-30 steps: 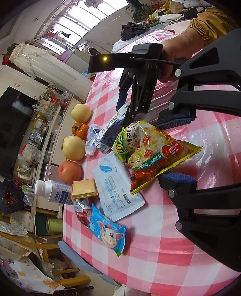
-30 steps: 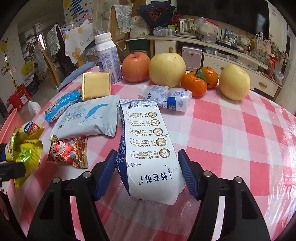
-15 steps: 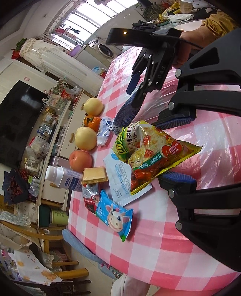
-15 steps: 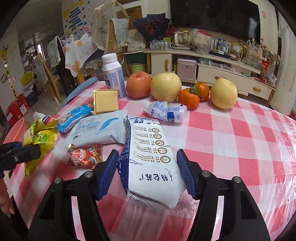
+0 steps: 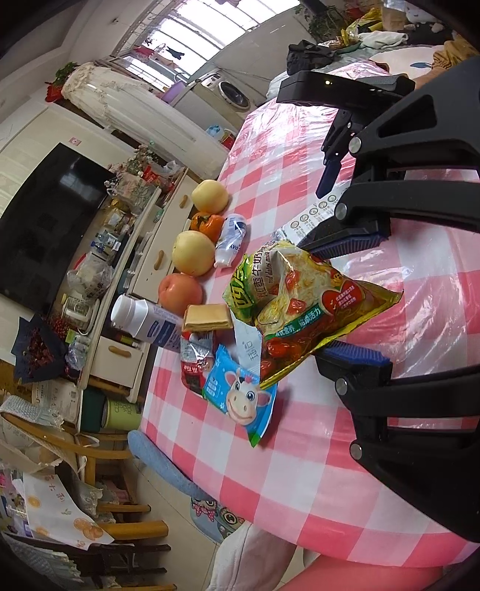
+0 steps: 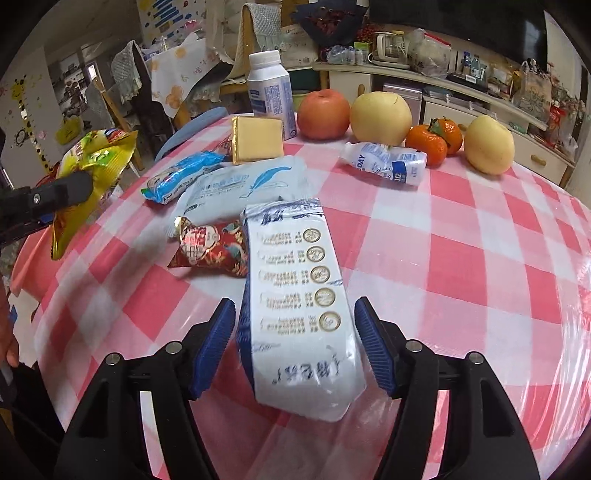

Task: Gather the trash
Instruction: 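Lift the snack bag with the left tool while the right tool grasps the white printed packet, then carry both packets over the pink bucket and open both tools to drop them, then return both tools to the table above the remaining trash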

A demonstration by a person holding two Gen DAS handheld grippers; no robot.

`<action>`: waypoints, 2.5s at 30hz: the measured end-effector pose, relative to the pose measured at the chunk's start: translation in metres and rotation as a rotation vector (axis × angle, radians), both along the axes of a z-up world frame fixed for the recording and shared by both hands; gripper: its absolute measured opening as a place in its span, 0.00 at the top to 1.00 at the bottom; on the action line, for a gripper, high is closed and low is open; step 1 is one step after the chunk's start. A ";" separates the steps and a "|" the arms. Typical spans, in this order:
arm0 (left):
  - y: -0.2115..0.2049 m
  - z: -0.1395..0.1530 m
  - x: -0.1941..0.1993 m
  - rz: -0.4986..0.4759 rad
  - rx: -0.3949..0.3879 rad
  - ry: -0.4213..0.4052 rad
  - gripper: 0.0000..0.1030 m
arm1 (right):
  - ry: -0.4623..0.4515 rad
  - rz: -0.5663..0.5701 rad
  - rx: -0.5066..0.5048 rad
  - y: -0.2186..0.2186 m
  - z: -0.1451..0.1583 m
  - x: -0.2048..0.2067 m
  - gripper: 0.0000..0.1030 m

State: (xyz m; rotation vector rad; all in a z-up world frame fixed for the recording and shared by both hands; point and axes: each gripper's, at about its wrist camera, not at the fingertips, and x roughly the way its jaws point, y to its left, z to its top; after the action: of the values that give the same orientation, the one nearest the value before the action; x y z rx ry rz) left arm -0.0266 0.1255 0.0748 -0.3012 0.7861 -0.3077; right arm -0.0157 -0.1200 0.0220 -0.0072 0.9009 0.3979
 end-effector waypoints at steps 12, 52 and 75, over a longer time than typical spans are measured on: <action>0.014 0.000 0.003 0.041 -0.009 0.001 0.58 | -0.001 -0.051 0.010 0.003 -0.003 0.012 0.42; 0.263 0.019 -0.083 0.931 -0.103 -0.014 0.58 | -0.183 0.463 0.284 0.303 0.147 -0.055 0.43; 0.280 0.023 -0.084 0.990 0.064 -0.066 0.19 | -0.169 0.354 0.256 0.298 0.114 -0.051 0.12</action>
State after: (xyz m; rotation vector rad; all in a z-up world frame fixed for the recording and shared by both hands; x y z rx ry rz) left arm -0.1106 0.4055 0.0982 -0.5753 0.5022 0.6345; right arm -0.0663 0.1781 0.1358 0.0345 0.6759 0.8292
